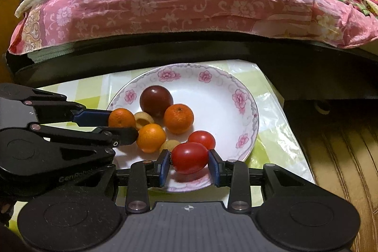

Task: Organize fruits
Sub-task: 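Lower both fruits into the plate and open both grippers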

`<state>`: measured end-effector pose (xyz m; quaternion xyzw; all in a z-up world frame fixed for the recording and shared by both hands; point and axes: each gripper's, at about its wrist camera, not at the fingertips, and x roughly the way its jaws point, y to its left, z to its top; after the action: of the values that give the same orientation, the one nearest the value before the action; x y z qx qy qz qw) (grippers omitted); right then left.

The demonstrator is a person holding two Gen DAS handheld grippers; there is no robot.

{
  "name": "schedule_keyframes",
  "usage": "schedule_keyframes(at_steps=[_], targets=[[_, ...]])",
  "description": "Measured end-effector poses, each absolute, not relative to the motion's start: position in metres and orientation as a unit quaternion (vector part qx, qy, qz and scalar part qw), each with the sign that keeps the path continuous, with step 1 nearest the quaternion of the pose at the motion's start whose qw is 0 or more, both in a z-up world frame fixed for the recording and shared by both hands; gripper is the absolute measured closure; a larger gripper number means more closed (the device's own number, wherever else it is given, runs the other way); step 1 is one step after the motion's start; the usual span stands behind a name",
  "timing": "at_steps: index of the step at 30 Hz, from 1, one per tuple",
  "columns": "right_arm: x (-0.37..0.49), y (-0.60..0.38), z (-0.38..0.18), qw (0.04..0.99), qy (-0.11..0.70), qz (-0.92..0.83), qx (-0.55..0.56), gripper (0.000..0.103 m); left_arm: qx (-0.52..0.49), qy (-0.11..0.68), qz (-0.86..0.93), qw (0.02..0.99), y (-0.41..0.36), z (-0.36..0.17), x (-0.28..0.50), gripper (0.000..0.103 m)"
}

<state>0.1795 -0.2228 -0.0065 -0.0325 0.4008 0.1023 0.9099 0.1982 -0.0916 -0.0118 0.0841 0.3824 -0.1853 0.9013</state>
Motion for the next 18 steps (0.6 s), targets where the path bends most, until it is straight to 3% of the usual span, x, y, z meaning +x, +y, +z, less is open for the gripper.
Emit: schedule_keyframes(at_steps=[18], targets=[[0.1798,-0.2242,-0.0031,0.918,0.382,0.099,-0.033,0.068,0.080,0.384,-0.181,0.902,-0.0903,-0.0116,0.2019,0.067]])
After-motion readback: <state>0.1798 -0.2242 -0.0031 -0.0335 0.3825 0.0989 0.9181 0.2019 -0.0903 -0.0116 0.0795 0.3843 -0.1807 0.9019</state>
